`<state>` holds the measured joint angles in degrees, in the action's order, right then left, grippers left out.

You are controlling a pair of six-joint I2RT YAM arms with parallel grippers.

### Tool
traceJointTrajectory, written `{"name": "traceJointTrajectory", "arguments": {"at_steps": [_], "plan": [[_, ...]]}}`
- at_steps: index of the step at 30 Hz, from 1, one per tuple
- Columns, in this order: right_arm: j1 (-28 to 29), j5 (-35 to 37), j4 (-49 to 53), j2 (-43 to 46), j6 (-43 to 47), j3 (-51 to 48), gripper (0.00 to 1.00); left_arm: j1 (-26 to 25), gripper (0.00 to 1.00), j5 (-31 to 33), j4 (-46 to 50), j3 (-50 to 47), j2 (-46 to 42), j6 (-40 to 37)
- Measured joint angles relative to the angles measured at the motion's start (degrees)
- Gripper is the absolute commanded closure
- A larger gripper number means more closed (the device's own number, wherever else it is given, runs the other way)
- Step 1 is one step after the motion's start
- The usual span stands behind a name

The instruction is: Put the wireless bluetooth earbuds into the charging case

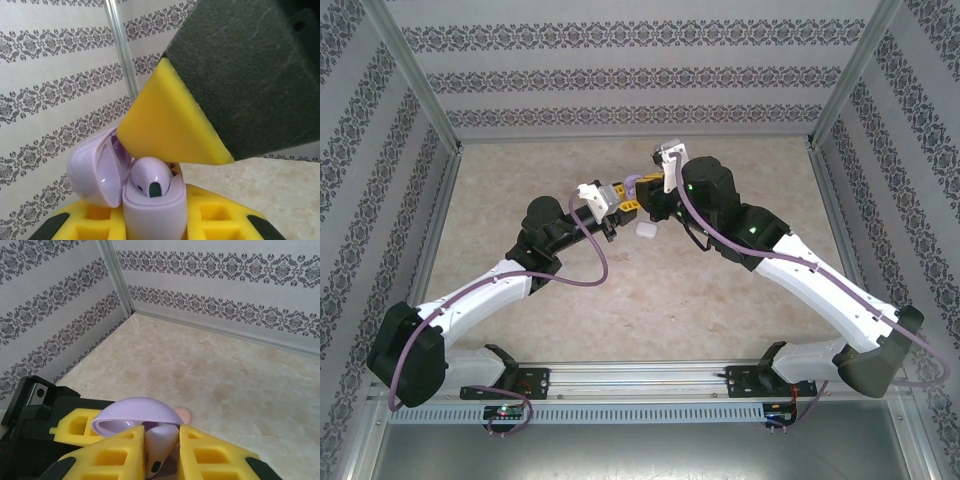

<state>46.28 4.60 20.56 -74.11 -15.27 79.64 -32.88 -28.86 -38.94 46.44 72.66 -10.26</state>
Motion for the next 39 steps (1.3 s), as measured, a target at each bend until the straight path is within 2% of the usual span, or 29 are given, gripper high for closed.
{"name": "traceJointTrajectory", "arguments": {"at_steps": [2,4,9,14,21,25,30,33,36,39], "plan": [[0.0,0.5,0.0,-0.2,0.4,0.0,0.71,0.0,1.0,0.2,0.0,0.0,0.0,0.0],[0.0,0.9,0.2,-0.2,0.3,0.1,0.6,0.0,1.0,0.2,0.0,0.0,0.1,0.0],[-0.9,2.6,2.0,-0.2,-1.6,1.2,0.44,0.0,1.0,0.2,-0.4,0.1,0.4,0.4],[-1.5,1.3,1.4,-0.1,-5.0,2.3,0.37,-0.1,1.0,-0.9,-0.5,0.7,1.8,0.9],[-4.0,-1.4,-0.3,0.6,-9.0,4.5,0.35,-0.1,1.0,-1.1,-0.7,0.7,2.7,1.7],[-6.1,-1.6,-0.1,1.5,-11.7,5.0,0.41,-0.1,1.0,-1.1,-1.4,0.7,2.7,1.7],[-11.1,-1.0,0.1,3.4,-16.4,1.6,0.68,-0.1,1.0,-1.1,-2.2,0.7,2.7,1.7],[-12.4,-0.9,0.4,3.7,-18.2,-1.0,0.79,-0.1,1.0,-1.1,-2.2,0.7,2.7,1.7],[-12.4,-1.3,0.9,3.3,-19.2,-1.9,0.86,-0.1,1.0,-1.1,-2.3,0.7,2.7,1.7],[-12.4,-2.6,0.6,2.6,-19.4,-1.9,0.88,-0.1,1.0,-1.1,-2.3,0.7,2.7,1.7]]}}
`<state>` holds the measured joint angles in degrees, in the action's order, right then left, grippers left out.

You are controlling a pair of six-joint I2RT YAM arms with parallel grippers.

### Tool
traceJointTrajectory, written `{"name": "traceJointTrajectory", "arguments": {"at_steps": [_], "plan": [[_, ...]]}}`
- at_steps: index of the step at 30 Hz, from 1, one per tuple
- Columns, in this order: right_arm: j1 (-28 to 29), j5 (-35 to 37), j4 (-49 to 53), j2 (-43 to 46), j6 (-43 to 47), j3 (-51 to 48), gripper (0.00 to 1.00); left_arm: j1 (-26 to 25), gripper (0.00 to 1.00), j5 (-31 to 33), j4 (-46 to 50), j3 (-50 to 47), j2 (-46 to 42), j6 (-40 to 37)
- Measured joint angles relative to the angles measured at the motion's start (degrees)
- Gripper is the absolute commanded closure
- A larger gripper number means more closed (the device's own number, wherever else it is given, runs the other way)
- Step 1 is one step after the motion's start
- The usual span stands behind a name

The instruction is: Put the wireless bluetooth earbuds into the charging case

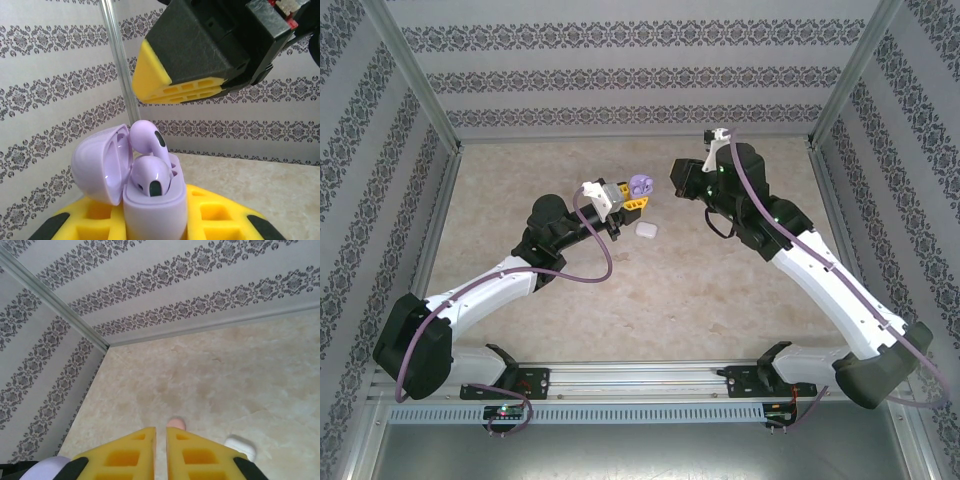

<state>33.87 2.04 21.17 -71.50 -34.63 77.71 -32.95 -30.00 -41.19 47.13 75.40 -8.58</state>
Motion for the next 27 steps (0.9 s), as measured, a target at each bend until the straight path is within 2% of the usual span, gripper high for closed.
{"name": "traceJointTrajectory", "arguments": {"at_steps": [7,15,21,27], "plan": [[0.6,-2.8,-0.2,-2.9,0.0,0.0,0.9,0.0,1.0,0.0,0.0,0.0,0.0,0.0],[4.3,-3.7,-0.2,-3.2,0.2,0.5,0.91,0.0,1.0,0.0,0.0,0.0,0.0,0.0],[5.0,-3.4,0.2,-3.0,0.4,0.5,0.91,0.0,1.0,0.0,0.0,0.0,0.0,0.0],[4.2,-0.1,2.4,-0.7,0.5,0.5,0.91,0.0,1.0,0.0,0.0,0.0,0.0,0.0]]}}
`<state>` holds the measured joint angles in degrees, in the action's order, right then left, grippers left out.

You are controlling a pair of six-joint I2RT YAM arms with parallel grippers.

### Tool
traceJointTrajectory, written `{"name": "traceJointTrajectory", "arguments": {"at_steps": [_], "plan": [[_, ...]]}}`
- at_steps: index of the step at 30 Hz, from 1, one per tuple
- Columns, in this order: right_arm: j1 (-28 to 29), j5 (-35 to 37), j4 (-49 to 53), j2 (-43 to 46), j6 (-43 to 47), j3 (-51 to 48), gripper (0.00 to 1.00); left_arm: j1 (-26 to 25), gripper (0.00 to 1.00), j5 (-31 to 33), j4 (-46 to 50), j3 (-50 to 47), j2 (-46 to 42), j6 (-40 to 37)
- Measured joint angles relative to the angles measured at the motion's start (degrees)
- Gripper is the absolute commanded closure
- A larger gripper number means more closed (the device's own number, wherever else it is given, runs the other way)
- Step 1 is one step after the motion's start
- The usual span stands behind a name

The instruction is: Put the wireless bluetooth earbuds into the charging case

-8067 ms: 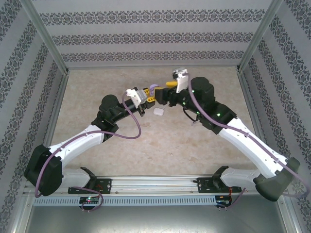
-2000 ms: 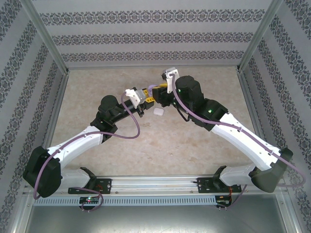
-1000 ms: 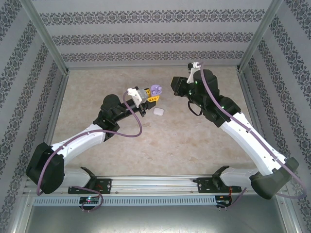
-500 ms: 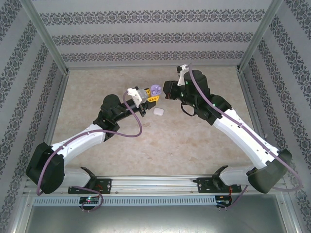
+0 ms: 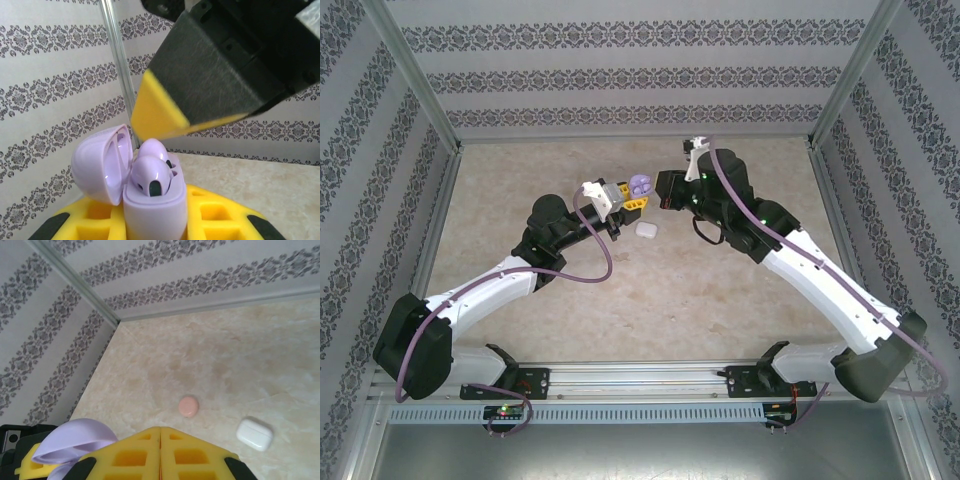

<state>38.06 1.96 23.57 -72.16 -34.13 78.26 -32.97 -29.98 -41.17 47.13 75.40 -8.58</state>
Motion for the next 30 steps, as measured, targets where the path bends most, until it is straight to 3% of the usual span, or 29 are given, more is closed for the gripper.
{"name": "traceJointTrajectory", "arguments": {"at_steps": [9,21,26,30], "plan": [[-1.9,0.4,2.8,0.5,1.8,5.5,0.9,0.0,1.0,0.0,0.0,0.0,0.0,0.0],[-2.1,-9.4,10.6,-18.6,6.1,26.5,0.91,0.0,1.0,-1.5,0.0,0.0,0.0,0.0],[-2.3,-13.4,15.2,-21.7,7.4,27.5,0.96,0.0,1.0,-1.7,0.6,0.3,0.0,0.0],[-2.6,-15.1,15.5,-18.4,7.7,23.6,0.99,-0.1,1.0,-2.2,1.8,0.3,0.4,0.0]]}}
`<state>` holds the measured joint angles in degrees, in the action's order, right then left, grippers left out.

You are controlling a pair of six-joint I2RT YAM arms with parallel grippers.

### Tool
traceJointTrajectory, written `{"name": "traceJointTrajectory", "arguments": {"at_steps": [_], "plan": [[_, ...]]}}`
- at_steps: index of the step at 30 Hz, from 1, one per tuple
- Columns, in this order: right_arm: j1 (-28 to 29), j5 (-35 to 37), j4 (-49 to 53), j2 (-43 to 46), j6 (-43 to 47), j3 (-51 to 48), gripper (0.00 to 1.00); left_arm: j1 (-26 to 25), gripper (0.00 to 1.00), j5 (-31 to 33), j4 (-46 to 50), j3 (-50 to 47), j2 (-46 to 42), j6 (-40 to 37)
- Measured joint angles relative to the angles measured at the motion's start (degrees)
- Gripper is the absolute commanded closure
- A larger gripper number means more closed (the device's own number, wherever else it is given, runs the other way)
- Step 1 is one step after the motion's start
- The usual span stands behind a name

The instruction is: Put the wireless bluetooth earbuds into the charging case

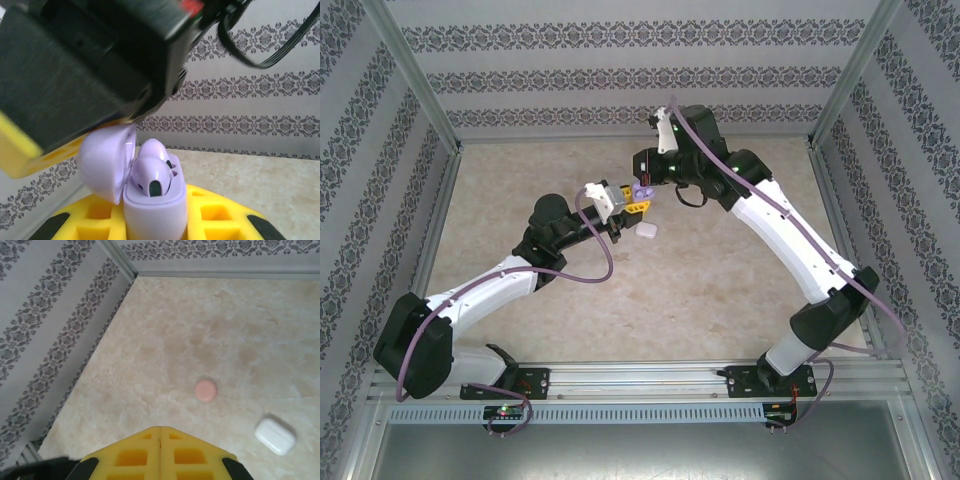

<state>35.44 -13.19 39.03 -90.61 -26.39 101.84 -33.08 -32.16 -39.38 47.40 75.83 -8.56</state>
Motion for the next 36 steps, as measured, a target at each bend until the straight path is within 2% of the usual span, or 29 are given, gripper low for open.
{"name": "traceJointTrajectory", "arguments": {"at_steps": [6,13,19,25,29,36], "plan": [[-1.1,1.0,-0.8,13.6,-2.2,-13.1,0.97,-0.7,1.0,-0.2,0.4,0.2,0.6,0.3],[-11.5,7.0,-2.4,26.1,-7.5,-25.0,0.87,-0.7,1.0,3.1,0.1,0.9,2.4,8.0],[-14.4,8.1,-1.9,28.5,-8.4,-31.1,0.76,-0.7,1.0,7.1,7.0,1.5,7.2,20.4],[-16.3,8.0,-0.1,29.6,-8.4,-33.9,0.69,-0.7,1.0,7.7,13.5,0.9,14.4,32.1],[-18.0,7.8,1.0,30.8,-8.2,-35.0,0.64,-0.7,1.0,7.7,15.6,-1.3,15.6,37.9],[-19.3,7.6,1.8,32.2,-7.9,-35.9,0.55,-0.7,1.0,8.3,19.7,-2.9,16.5,43.8]]}}
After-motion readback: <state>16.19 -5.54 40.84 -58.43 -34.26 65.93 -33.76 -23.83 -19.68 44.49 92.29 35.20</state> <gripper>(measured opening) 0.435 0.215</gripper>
